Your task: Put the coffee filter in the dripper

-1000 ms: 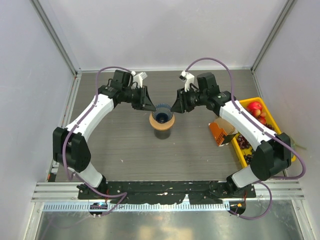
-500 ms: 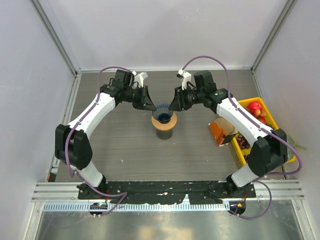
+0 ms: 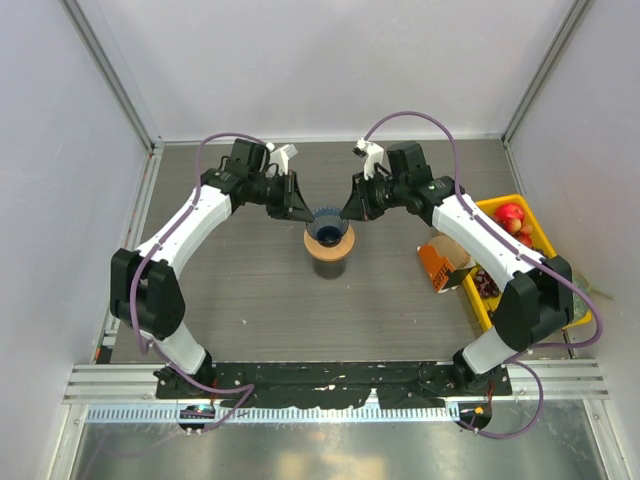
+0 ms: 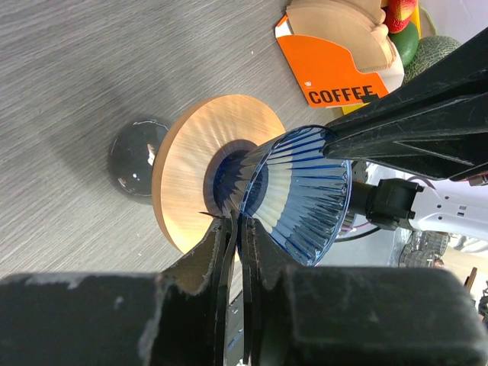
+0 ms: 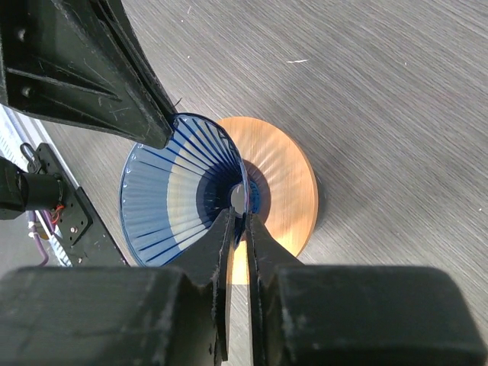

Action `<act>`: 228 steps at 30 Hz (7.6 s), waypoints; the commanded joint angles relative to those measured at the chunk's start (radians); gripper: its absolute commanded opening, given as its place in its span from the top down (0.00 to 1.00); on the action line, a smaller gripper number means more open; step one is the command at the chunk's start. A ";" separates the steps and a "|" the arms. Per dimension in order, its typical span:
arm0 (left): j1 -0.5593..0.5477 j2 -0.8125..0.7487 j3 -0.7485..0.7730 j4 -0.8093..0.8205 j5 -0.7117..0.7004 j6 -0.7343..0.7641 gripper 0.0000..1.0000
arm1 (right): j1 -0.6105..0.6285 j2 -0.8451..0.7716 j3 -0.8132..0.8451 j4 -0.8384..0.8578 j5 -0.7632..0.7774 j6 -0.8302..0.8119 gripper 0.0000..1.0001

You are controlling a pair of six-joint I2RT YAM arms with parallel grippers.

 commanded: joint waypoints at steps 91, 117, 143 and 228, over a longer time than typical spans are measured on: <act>-0.008 -0.090 0.052 0.041 -0.017 0.057 0.30 | 0.016 -0.077 0.012 0.013 0.041 -0.114 0.30; 0.123 -0.523 -0.238 0.010 0.145 0.141 0.33 | -0.396 -0.408 -0.095 -0.452 0.392 -0.663 0.34; 0.123 -0.492 -0.225 0.056 0.170 0.095 0.34 | -0.490 -0.035 -0.135 -0.208 0.427 -0.614 0.65; 0.101 -0.415 -0.222 0.162 0.132 0.097 0.35 | -0.599 -0.089 -0.120 -0.239 0.260 -0.595 0.69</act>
